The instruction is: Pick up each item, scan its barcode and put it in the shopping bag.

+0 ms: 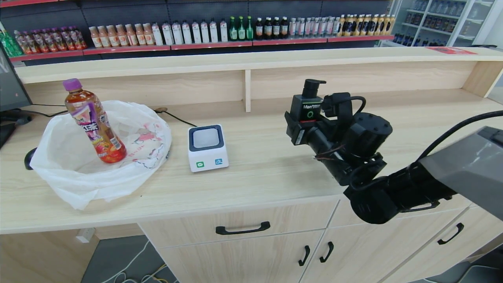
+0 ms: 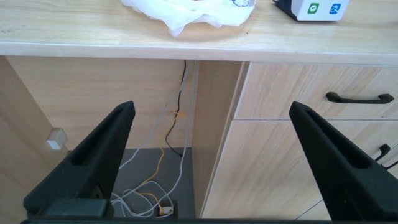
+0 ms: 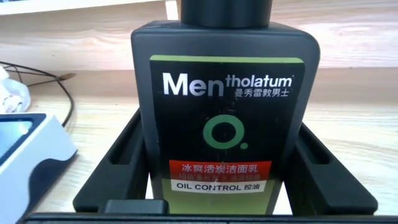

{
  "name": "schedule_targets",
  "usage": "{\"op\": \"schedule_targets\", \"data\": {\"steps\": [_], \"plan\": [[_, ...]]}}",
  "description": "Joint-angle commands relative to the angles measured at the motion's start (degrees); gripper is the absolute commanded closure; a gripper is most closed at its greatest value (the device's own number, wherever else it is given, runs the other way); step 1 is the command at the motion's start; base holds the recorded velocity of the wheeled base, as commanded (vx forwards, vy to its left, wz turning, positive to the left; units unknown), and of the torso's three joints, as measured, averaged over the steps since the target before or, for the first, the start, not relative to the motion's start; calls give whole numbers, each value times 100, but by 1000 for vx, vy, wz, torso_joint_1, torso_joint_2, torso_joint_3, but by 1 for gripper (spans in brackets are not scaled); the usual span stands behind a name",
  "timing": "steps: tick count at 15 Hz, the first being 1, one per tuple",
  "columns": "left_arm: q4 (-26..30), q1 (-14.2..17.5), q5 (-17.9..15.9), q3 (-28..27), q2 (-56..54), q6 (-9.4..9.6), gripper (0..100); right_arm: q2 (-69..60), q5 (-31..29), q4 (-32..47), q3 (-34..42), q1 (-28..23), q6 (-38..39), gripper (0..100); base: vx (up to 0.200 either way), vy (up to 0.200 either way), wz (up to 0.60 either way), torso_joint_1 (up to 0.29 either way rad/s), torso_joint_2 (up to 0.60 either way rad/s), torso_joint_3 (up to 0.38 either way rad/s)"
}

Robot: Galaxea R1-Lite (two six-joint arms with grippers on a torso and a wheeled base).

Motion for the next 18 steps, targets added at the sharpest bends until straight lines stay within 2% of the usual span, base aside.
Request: {"op": "schedule_targets", "data": {"steps": [1, 5, 9, 14, 18], "plan": [[0, 4, 3, 0, 0, -2, 0, -605, -2, -2, 448, 142, -8, 100, 0, 0, 0, 0, 0, 0], [0, 4, 3, 0, 0, -2, 0, -1589, 16, -221, 1995, 397, 255, 100, 0, 0, 0, 0, 0, 0], [0, 4, 3, 0, 0, -2, 0, -2002, 77, -898, 2953, 424, 528, 100, 0, 0, 0, 0, 0, 0], [0, 4, 3, 0, 0, -2, 0, -2187, 570, -1012, 3287, 441, 1020, 100, 0, 0, 0, 0, 0, 0], [0, 4, 3, 0, 0, -2, 0, -2222, 1308, -1443, 3542, 450, 1688, 100, 0, 0, 0, 0, 0, 0]]}}
